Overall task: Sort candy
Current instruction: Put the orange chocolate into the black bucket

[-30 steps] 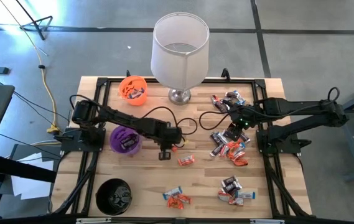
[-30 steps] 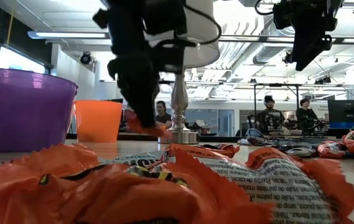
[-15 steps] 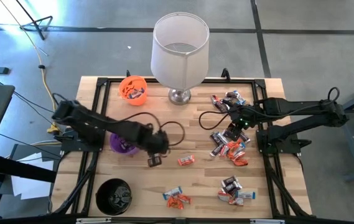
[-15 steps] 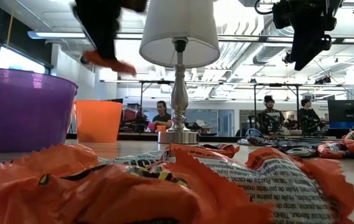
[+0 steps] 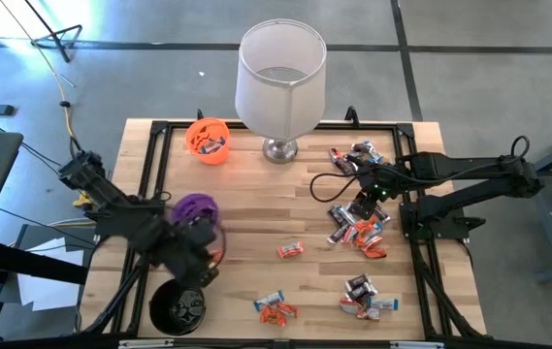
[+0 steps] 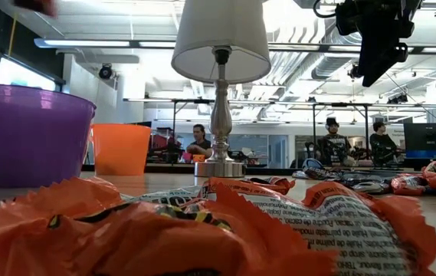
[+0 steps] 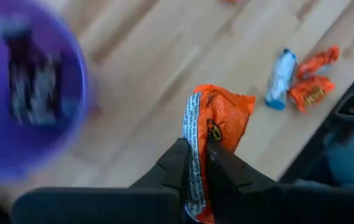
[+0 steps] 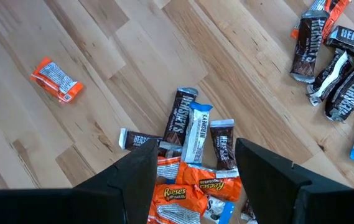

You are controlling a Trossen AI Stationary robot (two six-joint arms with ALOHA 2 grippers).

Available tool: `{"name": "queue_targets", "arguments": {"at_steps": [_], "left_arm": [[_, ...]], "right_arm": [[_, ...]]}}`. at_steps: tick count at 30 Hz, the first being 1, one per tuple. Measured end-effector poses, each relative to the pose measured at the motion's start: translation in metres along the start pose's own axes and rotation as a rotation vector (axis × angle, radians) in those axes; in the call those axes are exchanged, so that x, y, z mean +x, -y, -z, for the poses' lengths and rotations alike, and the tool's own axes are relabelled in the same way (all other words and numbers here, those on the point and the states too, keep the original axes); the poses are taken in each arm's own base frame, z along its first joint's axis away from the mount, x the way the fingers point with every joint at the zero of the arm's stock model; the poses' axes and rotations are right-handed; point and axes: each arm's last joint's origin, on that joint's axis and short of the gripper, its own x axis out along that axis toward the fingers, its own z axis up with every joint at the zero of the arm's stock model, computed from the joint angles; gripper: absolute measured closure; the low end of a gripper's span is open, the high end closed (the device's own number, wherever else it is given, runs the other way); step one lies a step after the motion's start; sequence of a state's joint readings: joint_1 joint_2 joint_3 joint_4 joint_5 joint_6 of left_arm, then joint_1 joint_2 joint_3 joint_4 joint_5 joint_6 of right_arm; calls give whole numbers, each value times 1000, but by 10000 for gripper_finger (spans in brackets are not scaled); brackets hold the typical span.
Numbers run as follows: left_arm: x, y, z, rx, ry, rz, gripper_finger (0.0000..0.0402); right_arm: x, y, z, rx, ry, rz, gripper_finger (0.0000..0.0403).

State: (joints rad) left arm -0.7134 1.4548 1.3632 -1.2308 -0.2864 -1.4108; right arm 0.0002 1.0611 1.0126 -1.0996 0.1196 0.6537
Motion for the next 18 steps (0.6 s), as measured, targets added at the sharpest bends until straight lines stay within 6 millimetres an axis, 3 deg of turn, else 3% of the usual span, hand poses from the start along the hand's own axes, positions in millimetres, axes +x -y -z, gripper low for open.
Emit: {"name": "queue_targets", "arguments": {"at_steps": [10,18], "left_arm": [[-7,14,69,-308,-222,6,371],[1,18,106,-440,-309,-112,362]], "right_arm": [[0,0,0,0,0,0,192],[0,0,0,0,0,0,192]]}}
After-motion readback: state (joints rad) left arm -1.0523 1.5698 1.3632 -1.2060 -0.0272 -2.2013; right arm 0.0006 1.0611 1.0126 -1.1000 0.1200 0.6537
